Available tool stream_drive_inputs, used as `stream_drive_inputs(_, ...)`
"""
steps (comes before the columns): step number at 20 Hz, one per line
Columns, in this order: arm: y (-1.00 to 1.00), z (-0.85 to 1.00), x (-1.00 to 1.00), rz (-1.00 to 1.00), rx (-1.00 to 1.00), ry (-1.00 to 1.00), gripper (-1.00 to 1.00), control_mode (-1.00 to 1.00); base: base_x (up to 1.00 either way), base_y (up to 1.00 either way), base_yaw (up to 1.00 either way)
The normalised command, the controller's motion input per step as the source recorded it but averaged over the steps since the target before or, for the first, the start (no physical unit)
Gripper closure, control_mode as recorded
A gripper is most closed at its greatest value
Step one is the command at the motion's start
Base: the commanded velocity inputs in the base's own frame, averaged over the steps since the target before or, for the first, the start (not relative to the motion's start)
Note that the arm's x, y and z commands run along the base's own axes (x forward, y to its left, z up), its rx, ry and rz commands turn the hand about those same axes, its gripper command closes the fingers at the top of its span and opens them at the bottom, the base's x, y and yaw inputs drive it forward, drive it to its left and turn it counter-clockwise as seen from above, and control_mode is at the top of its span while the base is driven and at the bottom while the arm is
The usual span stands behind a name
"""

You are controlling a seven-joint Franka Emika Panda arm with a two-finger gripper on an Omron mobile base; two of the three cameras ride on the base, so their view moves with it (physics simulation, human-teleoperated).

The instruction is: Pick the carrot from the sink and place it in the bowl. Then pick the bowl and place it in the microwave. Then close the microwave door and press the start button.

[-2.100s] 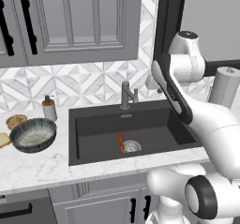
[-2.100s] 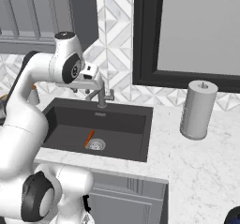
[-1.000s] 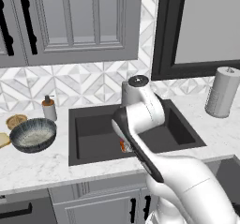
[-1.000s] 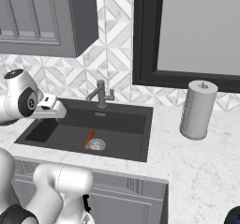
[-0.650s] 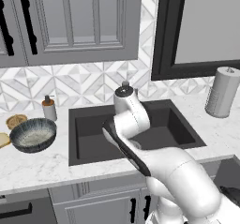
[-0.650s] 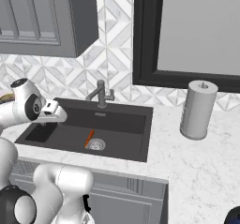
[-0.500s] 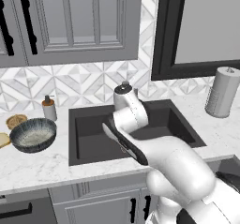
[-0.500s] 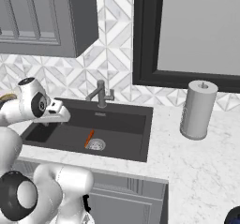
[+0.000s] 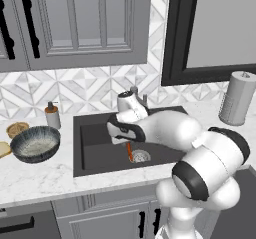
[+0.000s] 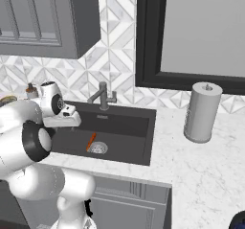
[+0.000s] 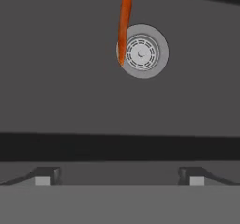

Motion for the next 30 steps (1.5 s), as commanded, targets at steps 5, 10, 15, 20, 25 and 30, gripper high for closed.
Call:
stream_drive_inputs(5,-0.03,-0.33,0.34,-0.03,0.0,0.0,-1.0,-1.0,0.0,0.0,0.0)
stream_drive_inputs(10,-0.23,-0.43,0.24,-0.06,0.02,0.0,-1.0,-1.0,0.0,0.0,0.0)
stream_drive_inputs(15,-0.26,-0.37,0.19,-0.06,0.02,0.0,-1.0,-1.0,0.0,0.0,0.0)
stream_drive_inputs(20,0.0,-0.44,0.11,-0.03,0.03,-0.13,-1.0,-1.0,0.0,0.0,0.0)
stream_drive_inputs(25,0.0,-0.31,0.28,-0.04,0.02,-0.03,-1.0,-1.0,0.0,0.0,0.0)
stream_drive_inputs(30,0.0,-0.38,0.3,-0.01,0.0,-0.01,-1.0,-1.0,0.0,0.0,0.0)
